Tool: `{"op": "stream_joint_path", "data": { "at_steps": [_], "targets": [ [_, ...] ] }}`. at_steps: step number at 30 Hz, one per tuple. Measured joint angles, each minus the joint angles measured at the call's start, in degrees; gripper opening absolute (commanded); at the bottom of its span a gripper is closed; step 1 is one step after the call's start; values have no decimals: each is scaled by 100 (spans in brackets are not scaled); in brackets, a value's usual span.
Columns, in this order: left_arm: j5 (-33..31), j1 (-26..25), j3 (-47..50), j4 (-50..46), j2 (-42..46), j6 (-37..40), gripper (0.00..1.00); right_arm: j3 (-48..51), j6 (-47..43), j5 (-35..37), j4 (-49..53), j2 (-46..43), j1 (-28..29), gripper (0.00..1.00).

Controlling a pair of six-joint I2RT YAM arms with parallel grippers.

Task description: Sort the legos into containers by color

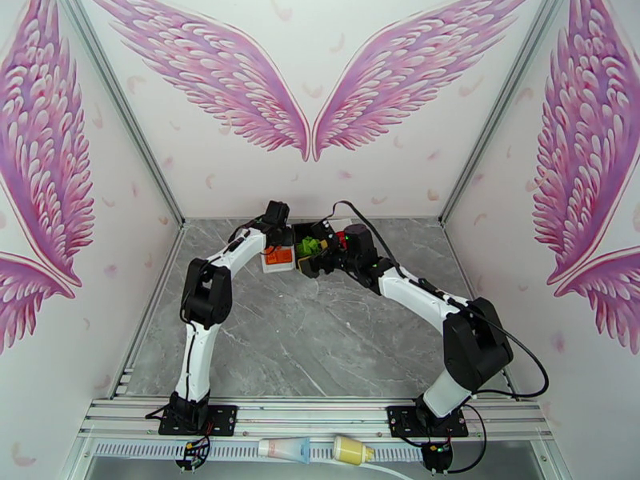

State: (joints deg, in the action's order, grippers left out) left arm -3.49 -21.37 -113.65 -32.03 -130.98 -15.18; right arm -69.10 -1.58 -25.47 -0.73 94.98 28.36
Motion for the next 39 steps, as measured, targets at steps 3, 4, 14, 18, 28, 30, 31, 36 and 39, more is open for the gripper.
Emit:
{"op": "stream_joint_path", "data": {
  "at_steps": [3,4,14,18,28,30,31,36,39],
  "targets": [
    [79,26,-70,2,-20,-22,61,0,-24,42,11,0,0,99],
    [94,28,-90,4,-20,4,63,0,-31,46,11,0,0,99],
    [55,28,636,267,743,72,81,96,-98,387,4,-111,0,99],
    [-164,20,1650,654,1888,227,93,496,-17,881,-216,-457,-15,99],
    [-911,9,5156,2280,5453,713,96,1847,-2,2264,-903,-1438,-588,99],
    [-1130,7,5838,2555,6000,793,96,2131,-2,2601,-957,-1674,-782,99],
    [-1228,0,6157,2699,6229,831,96,2243,0,2743,-955,-1770,-855,99],
    [-1751,2,7803,3383,7313,1117,96,2975,2,3473,-1023,-2280,-1281,99],
    [-2048,103,8664,4015,7648,1349,96,3519,4,3709,-1241,-2441,-1532,99]
  ]
}}
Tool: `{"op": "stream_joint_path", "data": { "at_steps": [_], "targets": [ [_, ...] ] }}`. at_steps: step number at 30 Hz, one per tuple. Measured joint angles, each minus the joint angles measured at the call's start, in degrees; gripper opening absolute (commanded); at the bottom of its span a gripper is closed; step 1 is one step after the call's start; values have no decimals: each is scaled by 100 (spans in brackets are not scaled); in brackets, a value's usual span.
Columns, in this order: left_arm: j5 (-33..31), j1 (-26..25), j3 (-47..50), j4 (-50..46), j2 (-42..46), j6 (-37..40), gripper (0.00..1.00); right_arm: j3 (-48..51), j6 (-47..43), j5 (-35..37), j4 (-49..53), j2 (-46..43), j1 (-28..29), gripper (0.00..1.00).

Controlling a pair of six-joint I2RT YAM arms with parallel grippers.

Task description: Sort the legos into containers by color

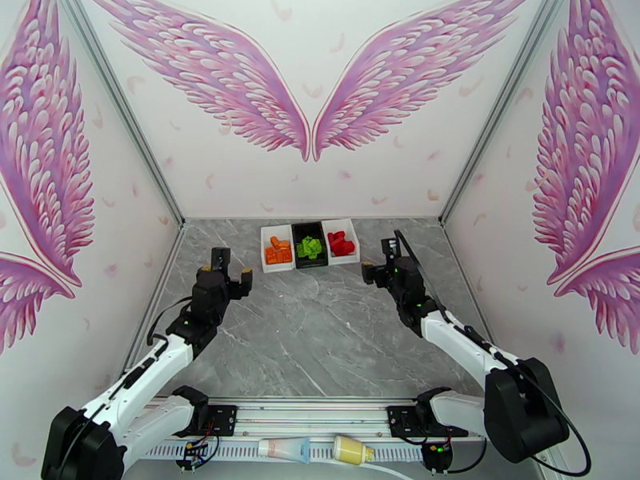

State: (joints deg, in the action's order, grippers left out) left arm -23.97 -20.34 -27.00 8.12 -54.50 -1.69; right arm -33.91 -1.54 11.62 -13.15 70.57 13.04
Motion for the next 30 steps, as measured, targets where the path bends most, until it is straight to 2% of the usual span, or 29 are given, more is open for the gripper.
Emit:
{"op": "stream_joint_path", "data": {
  "at_steps": [3,6,11,17,21,24,30],
  "targets": [
    [-90,348,610,570,-20,232,99,518,24,42,-407,11,-243,99],
    [-63,782,800,1032,-391,356,99,846,103,17,-955,247,-431,99],
    [149,1198,925,2065,-1224,422,99,949,170,-153,-1672,848,-518,99],
    [645,1652,920,2844,-1943,317,99,949,63,-286,-2516,1279,-531,100],
    [925,1827,881,3475,-2500,269,99,1043,61,-393,-3145,1766,-658,99],
    [1106,1902,822,3958,-3073,232,99,1134,55,-490,-3287,1808,-706,99],
    [1270,1969,669,3998,-3318,160,99,1134,39,-625,-3488,1808,-710,99]
  ]
}}
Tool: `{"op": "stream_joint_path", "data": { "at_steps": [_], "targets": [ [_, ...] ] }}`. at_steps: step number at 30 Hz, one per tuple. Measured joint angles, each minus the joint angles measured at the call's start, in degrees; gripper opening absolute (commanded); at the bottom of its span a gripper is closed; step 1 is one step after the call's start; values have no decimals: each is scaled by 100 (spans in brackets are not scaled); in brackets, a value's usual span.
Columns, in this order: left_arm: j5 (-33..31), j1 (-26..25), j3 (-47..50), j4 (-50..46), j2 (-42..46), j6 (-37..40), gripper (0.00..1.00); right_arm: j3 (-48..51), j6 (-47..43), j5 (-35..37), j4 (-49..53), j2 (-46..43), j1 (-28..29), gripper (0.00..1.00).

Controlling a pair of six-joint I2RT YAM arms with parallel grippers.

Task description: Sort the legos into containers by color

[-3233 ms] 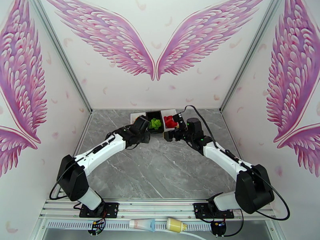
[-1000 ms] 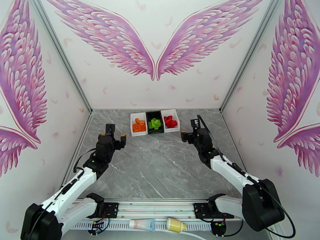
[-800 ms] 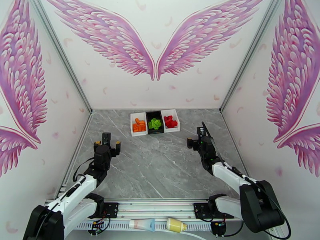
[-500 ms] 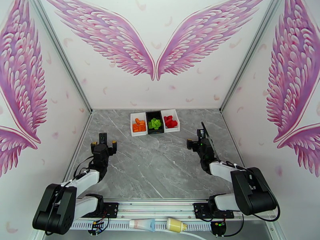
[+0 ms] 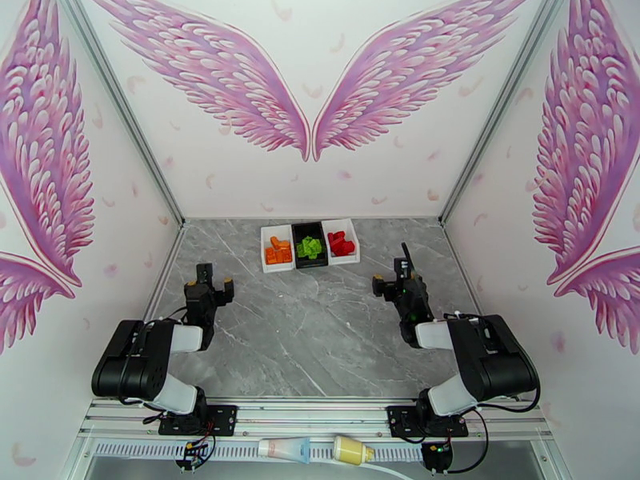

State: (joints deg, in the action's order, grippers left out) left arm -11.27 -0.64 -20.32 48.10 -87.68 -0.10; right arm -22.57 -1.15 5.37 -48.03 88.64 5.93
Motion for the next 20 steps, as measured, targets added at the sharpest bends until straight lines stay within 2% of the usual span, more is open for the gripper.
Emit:
{"op": "stream_joint_path", "data": {
  "at_steps": [20],
  "targets": [
    [160,-22,-70,31,0,4,99,0,0,-4,-31,0,-4,99]
  ]
}}
